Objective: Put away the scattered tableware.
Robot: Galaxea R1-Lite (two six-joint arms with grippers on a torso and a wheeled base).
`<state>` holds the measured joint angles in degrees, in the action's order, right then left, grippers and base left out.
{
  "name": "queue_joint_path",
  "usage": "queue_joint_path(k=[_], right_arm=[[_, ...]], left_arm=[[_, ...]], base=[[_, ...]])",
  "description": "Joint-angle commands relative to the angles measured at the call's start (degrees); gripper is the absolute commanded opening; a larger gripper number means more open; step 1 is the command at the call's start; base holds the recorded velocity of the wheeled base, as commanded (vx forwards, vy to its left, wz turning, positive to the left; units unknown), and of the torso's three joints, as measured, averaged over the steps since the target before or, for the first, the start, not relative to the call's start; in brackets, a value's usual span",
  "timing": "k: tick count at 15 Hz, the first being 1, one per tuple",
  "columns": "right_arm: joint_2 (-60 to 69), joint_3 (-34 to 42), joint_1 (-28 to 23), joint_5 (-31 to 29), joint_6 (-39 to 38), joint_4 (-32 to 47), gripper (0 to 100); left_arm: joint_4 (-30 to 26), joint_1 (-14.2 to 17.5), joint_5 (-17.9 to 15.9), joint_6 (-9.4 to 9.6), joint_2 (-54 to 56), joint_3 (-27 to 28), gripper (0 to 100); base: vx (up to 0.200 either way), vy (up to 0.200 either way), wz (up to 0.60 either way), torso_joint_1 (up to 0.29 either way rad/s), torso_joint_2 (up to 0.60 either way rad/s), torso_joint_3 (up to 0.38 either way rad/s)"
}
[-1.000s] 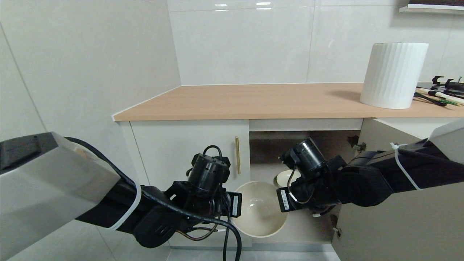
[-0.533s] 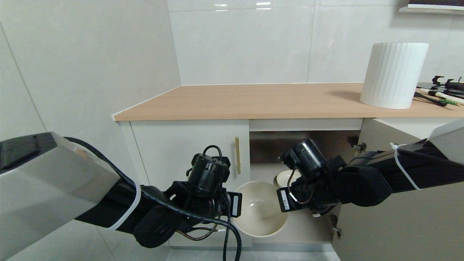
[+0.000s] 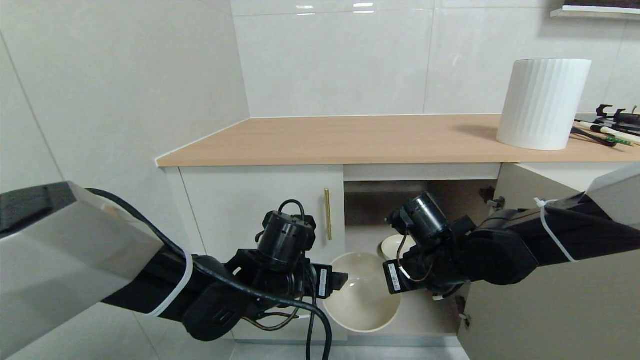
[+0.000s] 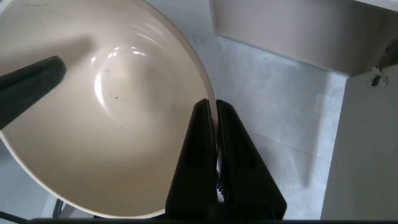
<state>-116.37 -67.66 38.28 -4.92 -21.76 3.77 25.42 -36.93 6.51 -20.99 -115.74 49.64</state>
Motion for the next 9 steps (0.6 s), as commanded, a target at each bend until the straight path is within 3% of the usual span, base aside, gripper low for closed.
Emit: queue_joint_path(k=[1,5,9], right_arm=[[-1.05,-0.11,0.04,-0.08,0.05,-0.16,0],[-6.5,-0.11,-3.3,-5.01,-0.12,-9.92,0],[-13.53,-1.78,-10.94,-6.24,0.4,-22.05,0]], left_arm=[[0.07,0.01,0.08,-0.01,0.25,0.02,100],[0.07,0.01,0.35,-0.01,0.51,0.02,100],[0.07,0.01,0.35,-0.01,0.51,0.02,100]], base=[[0.0,0.0,0.0,0.0,0.0,0.0],[0.0,0.0,0.0,0.0,0.0,0.0],[0.0,0.0,0.0,0.0,0.0,0.0]])
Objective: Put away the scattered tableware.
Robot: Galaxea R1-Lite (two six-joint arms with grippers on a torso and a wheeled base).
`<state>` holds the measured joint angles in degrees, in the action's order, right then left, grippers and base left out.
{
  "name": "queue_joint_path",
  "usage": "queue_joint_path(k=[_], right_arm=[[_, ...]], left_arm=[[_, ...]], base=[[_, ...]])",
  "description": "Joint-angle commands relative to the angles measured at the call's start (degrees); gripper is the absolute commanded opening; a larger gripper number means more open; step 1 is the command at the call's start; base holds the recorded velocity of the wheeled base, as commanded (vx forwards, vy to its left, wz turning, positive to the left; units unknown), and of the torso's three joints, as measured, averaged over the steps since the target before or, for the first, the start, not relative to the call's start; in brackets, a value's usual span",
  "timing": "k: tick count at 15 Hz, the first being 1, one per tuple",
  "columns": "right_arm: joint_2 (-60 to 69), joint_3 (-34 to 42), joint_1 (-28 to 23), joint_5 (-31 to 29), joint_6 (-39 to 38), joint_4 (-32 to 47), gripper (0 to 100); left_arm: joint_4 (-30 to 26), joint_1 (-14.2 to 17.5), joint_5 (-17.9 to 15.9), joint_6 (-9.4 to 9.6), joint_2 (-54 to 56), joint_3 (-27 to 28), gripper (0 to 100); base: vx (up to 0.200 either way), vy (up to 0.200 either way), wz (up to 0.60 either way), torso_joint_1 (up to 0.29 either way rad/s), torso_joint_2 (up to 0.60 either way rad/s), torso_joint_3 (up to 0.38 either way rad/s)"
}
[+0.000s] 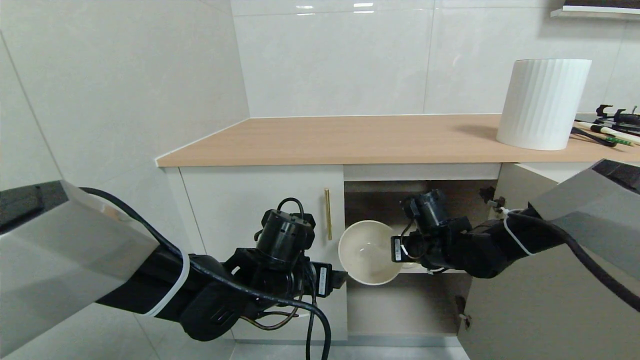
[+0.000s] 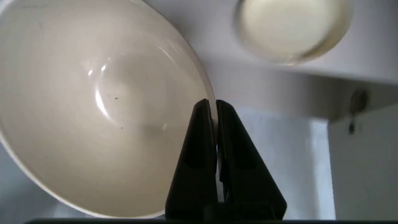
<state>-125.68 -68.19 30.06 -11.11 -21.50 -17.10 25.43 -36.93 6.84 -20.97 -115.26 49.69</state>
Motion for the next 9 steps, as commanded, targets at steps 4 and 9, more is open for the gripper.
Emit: queue_joint_path(k=[4,9], right_arm=[[-10.46,-7.13,-7.47,-2.61,0.06,-1.35,0],[-17.84,-15.74,-11.43,-5.15,-0.2,-1.35,0]], left_arm=[[0.06,0.01,0.02,-0.04,-0.14,-0.03,100],[0.06,0.01,0.02,-0.04,-0.14,0.06,100]], base=[[0.0,0.0,0.0,0.0,0.0,0.0],[0.0,0.0,0.0,0.0,0.0,0.0]])
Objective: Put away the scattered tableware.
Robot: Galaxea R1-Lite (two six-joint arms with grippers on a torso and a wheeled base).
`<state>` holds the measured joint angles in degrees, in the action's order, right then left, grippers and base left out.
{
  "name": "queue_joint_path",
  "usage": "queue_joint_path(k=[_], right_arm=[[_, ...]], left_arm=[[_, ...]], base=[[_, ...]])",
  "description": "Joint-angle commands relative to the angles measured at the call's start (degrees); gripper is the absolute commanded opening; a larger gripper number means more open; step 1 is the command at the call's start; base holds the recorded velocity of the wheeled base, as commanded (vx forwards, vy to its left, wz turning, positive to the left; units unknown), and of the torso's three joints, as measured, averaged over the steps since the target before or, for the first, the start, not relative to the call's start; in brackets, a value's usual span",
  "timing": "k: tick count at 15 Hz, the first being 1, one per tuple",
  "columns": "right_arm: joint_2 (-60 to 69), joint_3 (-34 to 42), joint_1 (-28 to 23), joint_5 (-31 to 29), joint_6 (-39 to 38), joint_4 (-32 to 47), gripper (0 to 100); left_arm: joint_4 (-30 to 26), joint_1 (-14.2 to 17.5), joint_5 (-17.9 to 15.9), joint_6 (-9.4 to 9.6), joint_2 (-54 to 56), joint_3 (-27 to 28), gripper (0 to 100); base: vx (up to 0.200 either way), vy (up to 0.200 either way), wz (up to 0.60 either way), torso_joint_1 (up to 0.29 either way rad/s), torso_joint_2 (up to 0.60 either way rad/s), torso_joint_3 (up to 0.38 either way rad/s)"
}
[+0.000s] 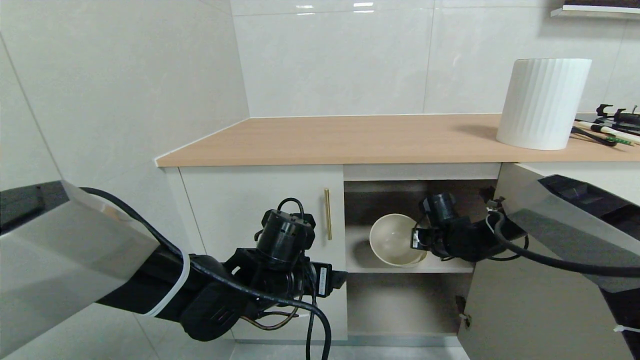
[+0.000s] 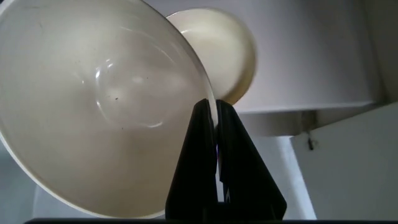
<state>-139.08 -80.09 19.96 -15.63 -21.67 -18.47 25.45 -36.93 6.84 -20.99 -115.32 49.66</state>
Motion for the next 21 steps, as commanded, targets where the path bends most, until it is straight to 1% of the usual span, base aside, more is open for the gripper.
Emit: queue_joint_path(k=[1,3,5,10,21], right_arm=[[-6.11,-6.22,-1.94,-0.9,-0.12,0.1,0],[-9.63,-10.87,-2.38,-3.18,-0.03,0.28,0],[-11.83,-13.34,-2.38,-5.03,0.05,0.36,0],[-12.35,-15.18,-3.87,-5.11,0.05,0.36,0],[-13.76,-16.68,-3.78,-4.85,0.05,0.89,0]], left_arm=[[0.03,0.01,0.02,-0.01,-0.25,0.17,100],[0.03,0.01,0.02,-0.01,-0.34,0.17,100],[0.03,0.01,0.02,-0.01,-0.43,0.26,100],[0.03,-0.08,0.02,-0.01,-0.52,0.17,100],[0.03,-0.16,0.02,-0.01,-0.52,0.17,100]], base=[[0.0,0.0,0.0,0.0,0.0,0.0],[0.0,0.0,0.0,0.0,0.0,0.0],[0.0,0.0,0.0,0.0,0.0,0.0],[0.0,0.0,0.0,0.0,0.0,0.0],[0.0,0.0,0.0,0.0,0.0,0.0]])
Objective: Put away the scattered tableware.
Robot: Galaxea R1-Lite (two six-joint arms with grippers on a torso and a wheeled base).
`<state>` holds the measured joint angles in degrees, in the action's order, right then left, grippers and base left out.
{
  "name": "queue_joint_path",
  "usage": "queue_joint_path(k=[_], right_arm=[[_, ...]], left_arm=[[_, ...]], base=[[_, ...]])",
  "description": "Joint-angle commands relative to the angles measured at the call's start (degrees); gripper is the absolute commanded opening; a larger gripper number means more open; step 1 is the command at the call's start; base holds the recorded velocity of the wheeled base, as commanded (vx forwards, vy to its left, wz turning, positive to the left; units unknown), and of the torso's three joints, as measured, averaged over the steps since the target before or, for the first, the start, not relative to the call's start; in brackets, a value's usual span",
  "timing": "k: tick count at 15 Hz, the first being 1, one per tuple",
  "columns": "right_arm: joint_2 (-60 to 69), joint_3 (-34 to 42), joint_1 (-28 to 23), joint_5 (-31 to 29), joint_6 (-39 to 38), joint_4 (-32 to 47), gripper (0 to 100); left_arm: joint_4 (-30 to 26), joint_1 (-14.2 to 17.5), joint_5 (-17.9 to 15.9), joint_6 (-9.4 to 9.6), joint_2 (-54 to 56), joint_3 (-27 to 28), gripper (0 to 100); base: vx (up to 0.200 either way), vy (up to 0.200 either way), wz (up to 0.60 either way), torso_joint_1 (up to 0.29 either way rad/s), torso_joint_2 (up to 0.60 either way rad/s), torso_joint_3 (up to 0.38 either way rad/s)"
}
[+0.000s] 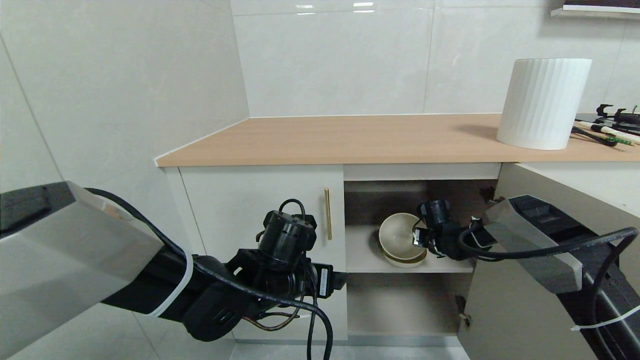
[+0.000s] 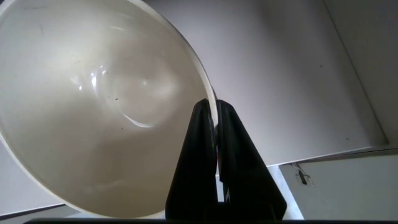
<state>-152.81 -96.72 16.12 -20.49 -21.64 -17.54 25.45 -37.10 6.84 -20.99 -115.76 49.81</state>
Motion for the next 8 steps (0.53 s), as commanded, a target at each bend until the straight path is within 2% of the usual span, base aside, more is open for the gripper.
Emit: queue_joint_path(k=[1,8], right_arm=[[-0.21,-0.14,0.06,0.1,0.02,0.58,0],[-0.82,-1.1,0.32,-0.16,0.02,1.46,0]], left_arm=[[0.03,-0.08,0.02,-0.01,-0.08,0.02,100],[0.03,0.01,0.02,-0.01,-0.08,0.02,100]], base=[[0.0,0.0,0.0,0.0,0.0,0.0],[0.0,0.0,0.0,0.0,0.0,0.0]])
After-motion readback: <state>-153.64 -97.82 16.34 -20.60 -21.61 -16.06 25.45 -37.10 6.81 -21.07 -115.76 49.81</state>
